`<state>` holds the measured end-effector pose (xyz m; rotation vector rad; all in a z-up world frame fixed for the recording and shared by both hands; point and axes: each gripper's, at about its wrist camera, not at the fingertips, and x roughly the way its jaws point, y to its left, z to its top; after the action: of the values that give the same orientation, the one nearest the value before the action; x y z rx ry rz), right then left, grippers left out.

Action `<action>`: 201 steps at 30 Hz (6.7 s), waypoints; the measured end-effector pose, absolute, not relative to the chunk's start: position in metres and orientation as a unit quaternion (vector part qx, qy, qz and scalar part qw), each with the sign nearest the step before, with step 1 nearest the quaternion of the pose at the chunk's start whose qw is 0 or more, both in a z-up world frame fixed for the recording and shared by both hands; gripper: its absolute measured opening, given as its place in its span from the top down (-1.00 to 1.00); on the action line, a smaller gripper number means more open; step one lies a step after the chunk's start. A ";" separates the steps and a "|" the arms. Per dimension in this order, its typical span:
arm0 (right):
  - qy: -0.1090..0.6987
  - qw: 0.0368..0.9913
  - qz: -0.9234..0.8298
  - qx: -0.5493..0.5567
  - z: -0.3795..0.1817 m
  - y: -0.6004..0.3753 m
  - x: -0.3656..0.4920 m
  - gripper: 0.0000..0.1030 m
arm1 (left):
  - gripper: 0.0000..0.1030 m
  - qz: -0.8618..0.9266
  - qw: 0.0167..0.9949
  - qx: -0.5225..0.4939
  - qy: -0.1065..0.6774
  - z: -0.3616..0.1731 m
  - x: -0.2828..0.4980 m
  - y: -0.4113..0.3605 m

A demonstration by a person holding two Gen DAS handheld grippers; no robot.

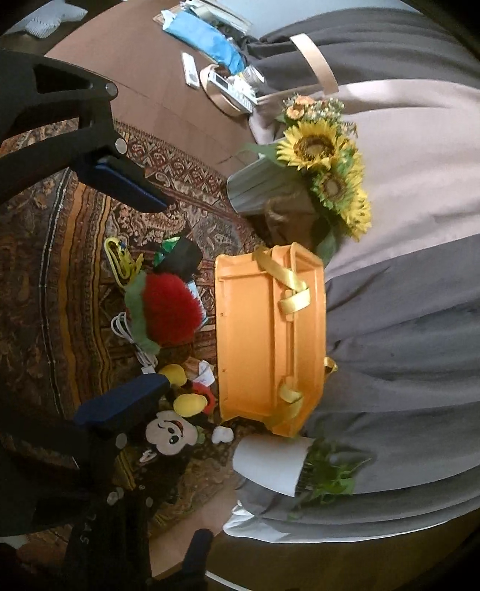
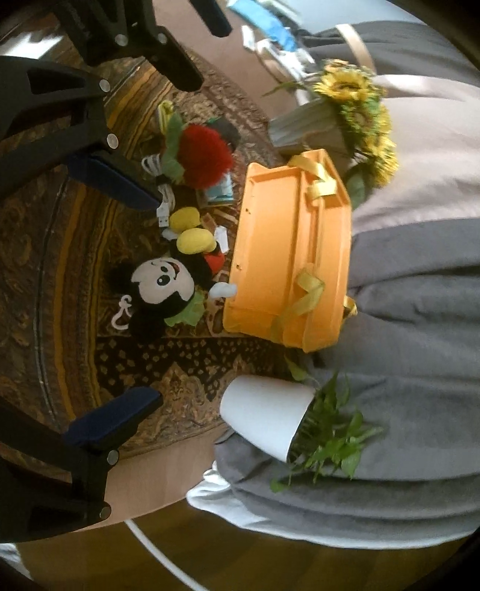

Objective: Organize soft objects
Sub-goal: 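Move both tools down toward the pile of soft toys, then grasp the red fluffy pompom with the left tool while the right tool grasps the Mickey plush, then lift both toys and carry them over the orange crate with both tools, then open both tools to drop the toys into the crate and withdraw, then move both tools back down to the remaining items on the rug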

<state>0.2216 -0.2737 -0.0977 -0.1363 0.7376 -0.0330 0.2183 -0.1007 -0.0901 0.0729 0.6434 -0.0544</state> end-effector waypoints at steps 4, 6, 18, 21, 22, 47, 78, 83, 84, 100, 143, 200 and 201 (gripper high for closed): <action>0.373 0.924 -0.008 -0.089 -0.112 -0.269 0.239 -0.80 | -0.73 -0.030 0.941 0.033 0.337 -0.106 0.236 -0.104; 0.382 0.919 -0.004 -0.097 -0.122 -0.270 0.250 -0.77 | -0.71 -0.030 0.936 0.036 0.349 -0.116 0.247 -0.105; 0.433 0.894 -0.002 -0.115 -0.163 -0.275 0.296 -0.62 | -0.59 -0.045 0.908 0.029 0.415 -0.163 0.294 -0.111; 0.441 0.889 -0.002 -0.122 -0.171 -0.273 0.303 -0.60 | -0.58 -0.050 0.907 0.023 0.418 -0.169 0.303 -0.110; 0.445 0.888 -0.001 -0.120 -0.173 -0.273 0.305 -0.60 | -0.57 -0.052 0.906 0.021 0.419 -0.170 0.306 -0.111; 0.456 0.885 0.004 -0.097 -0.189 -0.275 0.324 -0.23 | 0.30 -0.074 0.890 -0.009 0.450 -0.190 0.332 -0.114; 0.320 0.947 0.026 -0.033 -0.079 -0.280 0.290 -0.22 | 0.29 -0.084 0.949 0.000 0.305 -0.067 0.302 -0.108; 0.290 0.956 0.031 -0.020 -0.058 -0.279 0.297 -0.22 | 0.29 -0.081 0.959 0.002 0.272 -0.043 0.307 -0.105; 0.287 0.957 0.034 -0.017 -0.055 -0.278 0.298 -0.22 | 0.29 -0.080 0.961 0.003 0.266 -0.038 0.308 -0.105; 0.256 0.965 0.060 -0.009 -0.004 -0.279 0.344 -0.23 | 0.28 -0.100 0.968 0.041 0.226 0.004 0.353 -0.117; 0.468 0.880 0.071 -0.037 -0.079 -0.279 0.552 -0.43 | -0.57 -0.067 0.916 0.100 0.381 -0.050 0.516 -0.149; 0.362 0.930 0.046 -0.034 -0.059 -0.279 0.332 -0.43 | -0.69 -0.051 0.931 0.103 0.345 -0.065 0.302 -0.130; 0.364 0.930 0.044 -0.034 -0.063 -0.280 0.330 -0.43 | -0.69 -0.055 0.931 0.105 0.346 -0.066 0.302 -0.131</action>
<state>0.3299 -0.2798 -0.0630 -0.0695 0.7464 0.0901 0.3015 -0.1309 -0.0662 0.2156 0.7089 -0.1120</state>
